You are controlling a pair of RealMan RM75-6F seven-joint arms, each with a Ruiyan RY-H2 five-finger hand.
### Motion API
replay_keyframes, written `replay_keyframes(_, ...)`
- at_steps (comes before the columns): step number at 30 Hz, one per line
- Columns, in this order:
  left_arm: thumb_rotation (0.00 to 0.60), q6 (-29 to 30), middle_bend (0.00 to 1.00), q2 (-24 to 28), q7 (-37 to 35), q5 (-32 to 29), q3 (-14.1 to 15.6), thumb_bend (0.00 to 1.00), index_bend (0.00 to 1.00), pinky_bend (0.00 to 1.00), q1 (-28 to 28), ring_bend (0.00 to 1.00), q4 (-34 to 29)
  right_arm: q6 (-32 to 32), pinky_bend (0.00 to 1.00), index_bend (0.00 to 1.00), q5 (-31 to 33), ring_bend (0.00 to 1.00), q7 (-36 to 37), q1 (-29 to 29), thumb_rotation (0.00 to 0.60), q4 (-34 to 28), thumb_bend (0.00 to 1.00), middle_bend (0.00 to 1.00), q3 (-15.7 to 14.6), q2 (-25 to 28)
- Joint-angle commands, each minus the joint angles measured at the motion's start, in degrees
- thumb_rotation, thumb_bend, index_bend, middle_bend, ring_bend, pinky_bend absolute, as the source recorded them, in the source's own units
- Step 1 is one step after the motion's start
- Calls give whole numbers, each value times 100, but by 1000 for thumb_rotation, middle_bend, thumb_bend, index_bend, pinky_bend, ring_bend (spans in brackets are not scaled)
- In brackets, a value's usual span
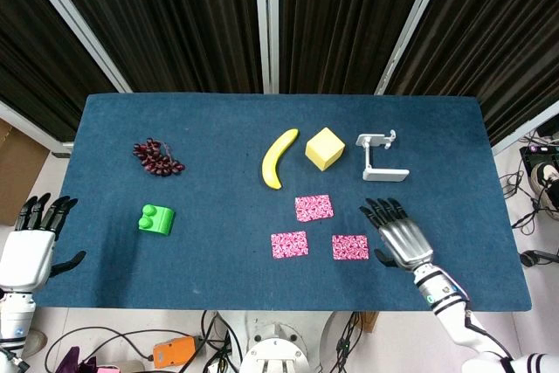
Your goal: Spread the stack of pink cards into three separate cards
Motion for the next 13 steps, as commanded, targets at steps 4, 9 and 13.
replay_keyframes(4,600,22,123,5,-167,-94,-28,80,129,45,38,17,58,1318,0,44,-567,0,1327,-869,600,206,481,58,216,924)
replay_keyframes(9,600,150,123,-5,-245,-171,-57,80,130,45,127,18,98,2012,0,1,-798,0,2002,-1474,600,386,481,53,223,1224)
replay_keyframes(13,600,236,123,-26,-210,-164,-28,80,130,45,201,17,91,2271,0,0,-754,0,2232,-1835,600,400,481,37,252,1330)
